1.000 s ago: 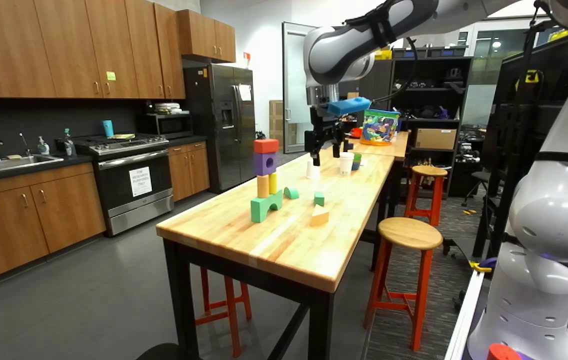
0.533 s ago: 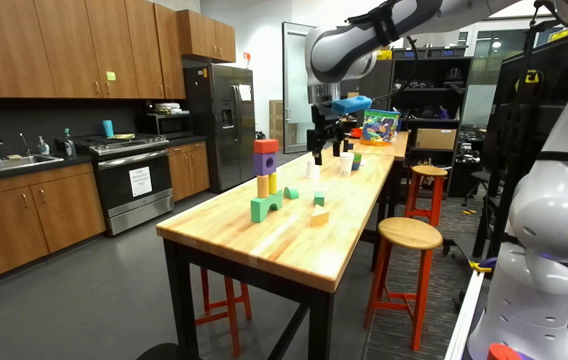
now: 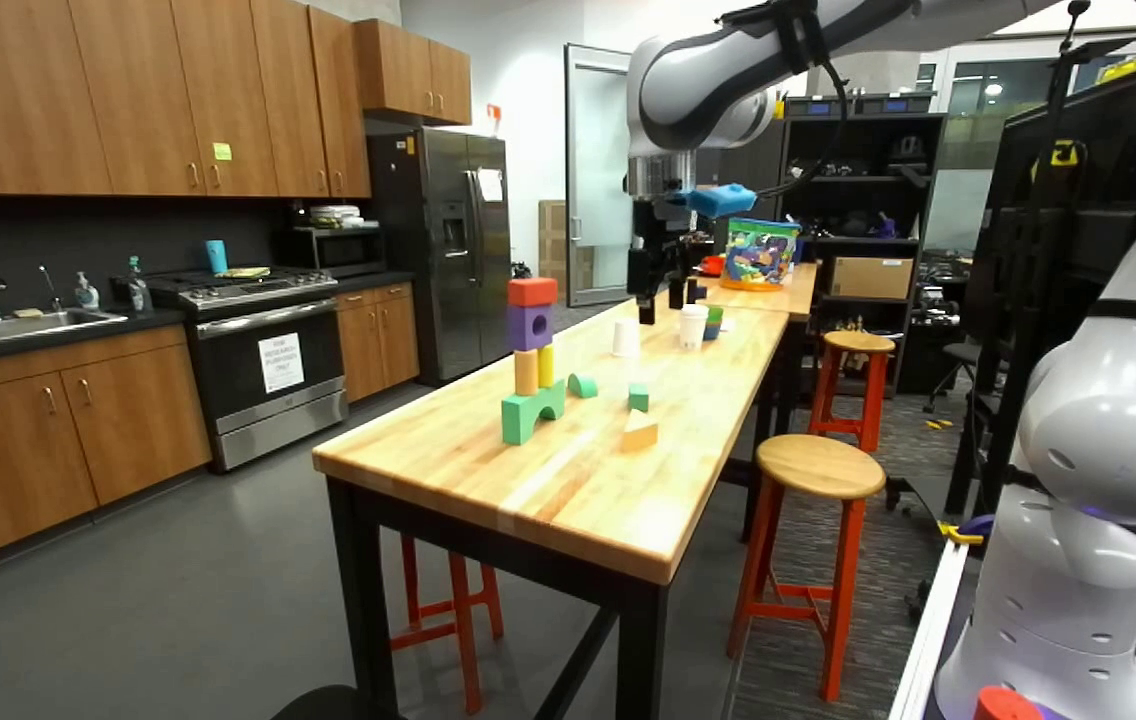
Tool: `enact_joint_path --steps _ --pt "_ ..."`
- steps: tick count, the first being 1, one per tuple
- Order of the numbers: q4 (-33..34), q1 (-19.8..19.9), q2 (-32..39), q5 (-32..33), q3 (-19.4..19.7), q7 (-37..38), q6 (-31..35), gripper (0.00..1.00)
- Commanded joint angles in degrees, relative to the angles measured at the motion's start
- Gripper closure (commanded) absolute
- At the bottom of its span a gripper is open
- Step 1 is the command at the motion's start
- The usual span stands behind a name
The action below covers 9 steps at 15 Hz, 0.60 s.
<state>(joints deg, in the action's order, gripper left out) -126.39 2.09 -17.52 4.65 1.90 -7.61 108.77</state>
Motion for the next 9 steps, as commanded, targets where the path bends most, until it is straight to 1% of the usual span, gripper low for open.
enact_joint_path --steps 1,7,8,9 --pt "-3.2 -0.3 -4.1 -1.2 0.6 0.1 -0.5 0.0" --pt "-5.2 0.1 -6.3 -0.6 0.4 2.3 -2.0 0.0" --pt "-3.9 -0.2 -4.3 -0.4 0.5 1.3 -1.3 0.0" --pt "-4.2 -0.2 -4.6 -0.4 0.5 1.5 -1.4 0.0"
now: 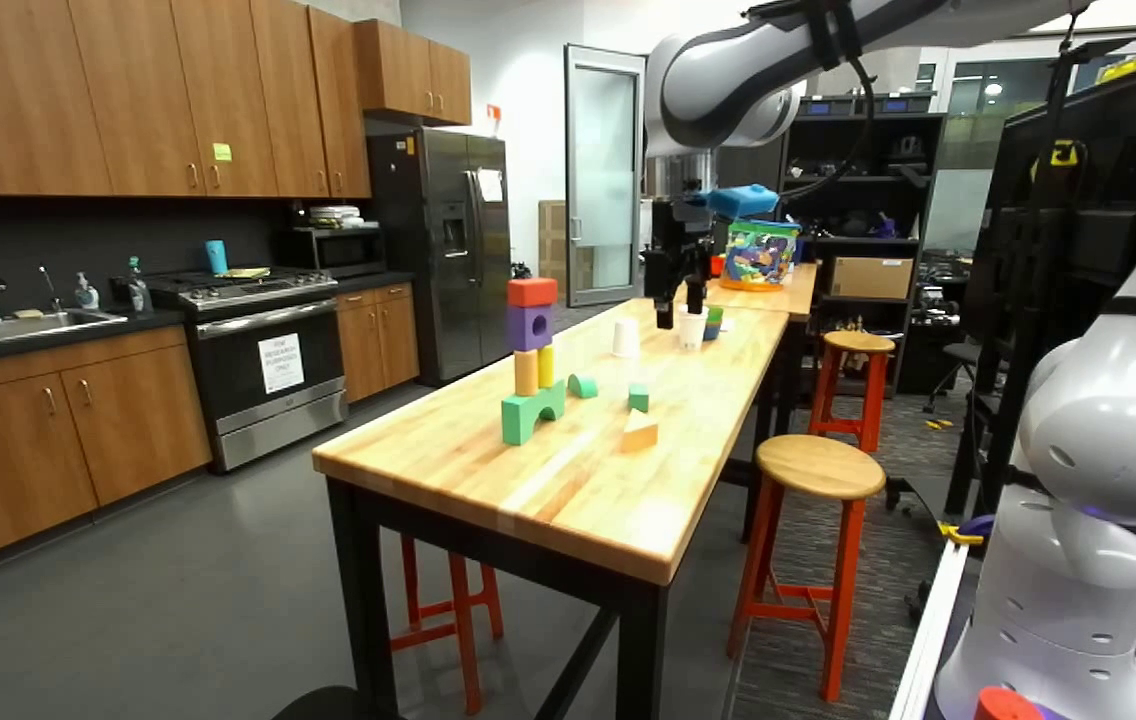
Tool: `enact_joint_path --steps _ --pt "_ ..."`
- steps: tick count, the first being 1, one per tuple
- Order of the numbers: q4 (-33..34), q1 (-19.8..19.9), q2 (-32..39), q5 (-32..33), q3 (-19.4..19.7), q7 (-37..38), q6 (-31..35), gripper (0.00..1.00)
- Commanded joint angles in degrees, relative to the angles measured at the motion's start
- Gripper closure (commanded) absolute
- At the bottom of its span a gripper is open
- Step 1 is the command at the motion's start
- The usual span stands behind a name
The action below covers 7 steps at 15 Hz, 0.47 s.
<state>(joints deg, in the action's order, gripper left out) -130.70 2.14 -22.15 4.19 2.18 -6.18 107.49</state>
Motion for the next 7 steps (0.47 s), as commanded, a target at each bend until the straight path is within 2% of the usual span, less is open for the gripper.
enact_joint_path --steps 1,7 --pt "0.0 -0.3 -0.2 0.1 0.2 0.1 -0.2 0.0" --pt "-0.4 -0.3 -0.5 0.1 0.2 0.2 -0.2 0.0"
